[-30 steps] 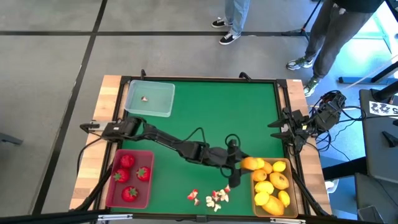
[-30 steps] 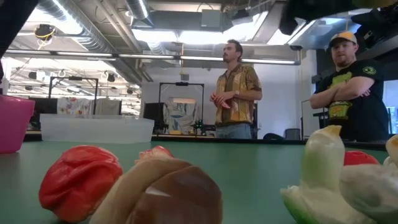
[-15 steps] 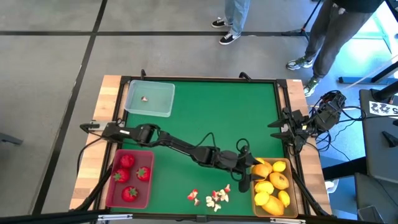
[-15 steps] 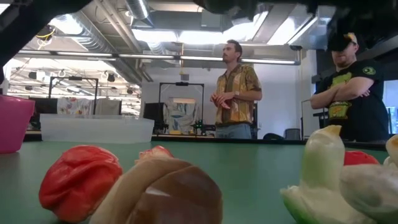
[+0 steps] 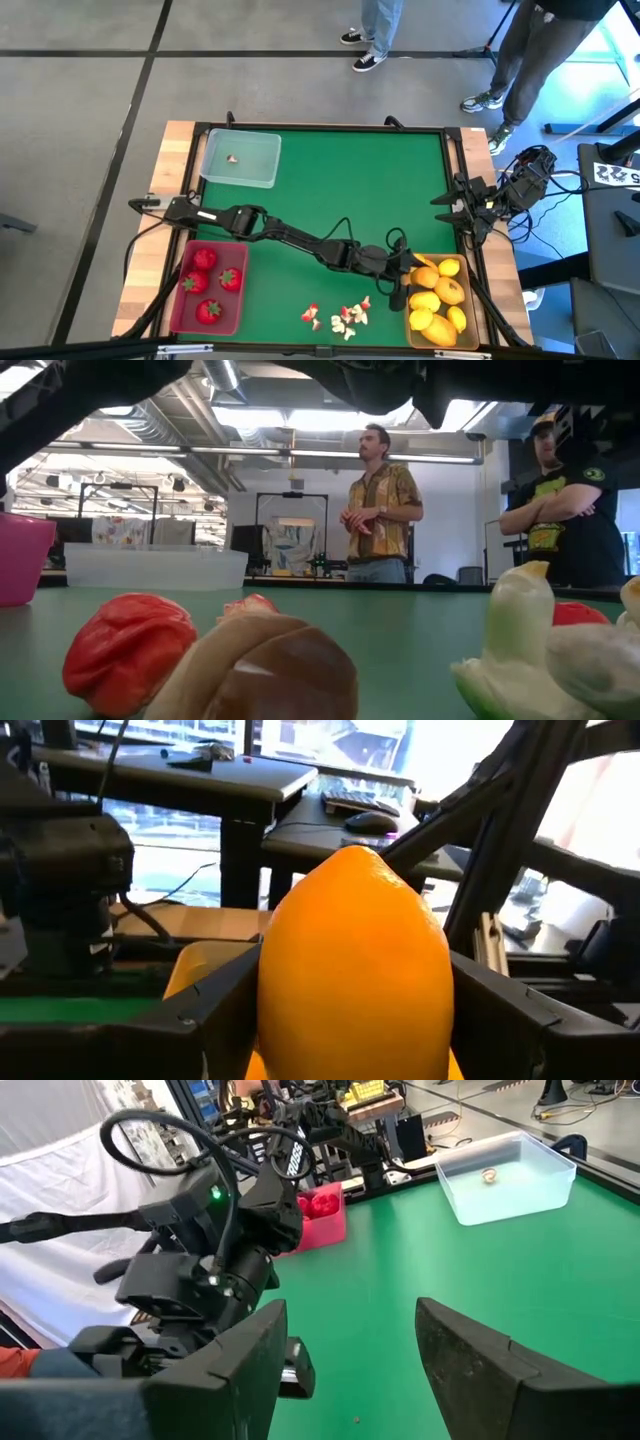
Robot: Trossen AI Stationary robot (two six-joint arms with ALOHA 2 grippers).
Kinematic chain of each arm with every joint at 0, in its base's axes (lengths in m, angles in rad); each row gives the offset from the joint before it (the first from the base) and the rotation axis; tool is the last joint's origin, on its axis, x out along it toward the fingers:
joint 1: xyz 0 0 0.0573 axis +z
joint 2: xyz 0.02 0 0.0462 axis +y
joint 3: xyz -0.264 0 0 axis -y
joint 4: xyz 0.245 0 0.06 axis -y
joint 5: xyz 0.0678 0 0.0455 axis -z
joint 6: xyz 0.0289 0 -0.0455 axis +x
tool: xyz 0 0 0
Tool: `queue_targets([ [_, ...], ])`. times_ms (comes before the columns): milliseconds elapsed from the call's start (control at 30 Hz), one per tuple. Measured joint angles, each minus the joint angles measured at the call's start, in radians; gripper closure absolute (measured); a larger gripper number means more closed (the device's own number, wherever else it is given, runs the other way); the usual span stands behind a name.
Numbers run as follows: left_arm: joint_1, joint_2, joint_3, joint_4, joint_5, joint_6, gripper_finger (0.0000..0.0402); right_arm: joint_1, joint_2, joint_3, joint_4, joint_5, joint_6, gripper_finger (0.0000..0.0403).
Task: Sort produce into baskets
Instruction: Put the yellow lemon into the orange bin, then put the red mushroom into the white bin
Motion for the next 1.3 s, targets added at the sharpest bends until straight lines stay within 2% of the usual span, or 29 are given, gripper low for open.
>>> queue_targets([
  [367,0.006,0.003,0.002,-0.023,0.0,0.023,0.0091,0.0,0.0,0.0,0.002,0.0,0.006,0.0182],
  [433,0.003,-0.016,0.002,-0.089,0.023,0.034,0.009,0.0,0.0,0.0,0.0,0.0,0.025,0.0182],
  [500,-0.002,-0.058,0.002,-0.234,0.049,0.082,0.0093,0.0,0.0,0.0,0.002,-0.004,0.031,0.0182],
  [667,-0.043,-0.25,0.003,-0.739,0.053,0.238,0.0104,0.0,0.0,0.0,0.0,-0.026,0.052,0.0182],
  [833,-0.123,-0.341,0.002,-1.213,0.111,0.208,0.0105,0.0,0.0,0.0,0.0,-0.027,0.053,0.0182],
  [933,-0.182,-0.344,-0.001,-1.389,0.124,0.161,0.0105,0.0,0.0,0.0,0.001,-0.026,0.053,0.0182],
  [1000,-0.209,-0.349,-0.006,-1.433,0.142,0.118,0.0105,0.0,0.0,0.0,0.002,-0.018,0.053,0.0182],
  [1200,-0.224,-0.351,-0.061,-1.423,0.144,-0.002,0.0105,0.0,0.0,0.0,0.008,-0.009,0.053,0.0182],
  [1300,-0.234,-0.39,-0.147,-1.368,0.144,-0.072,0.0105,0.0,0.0,0.0,0.008,-0.008,0.053,0.0182],
])
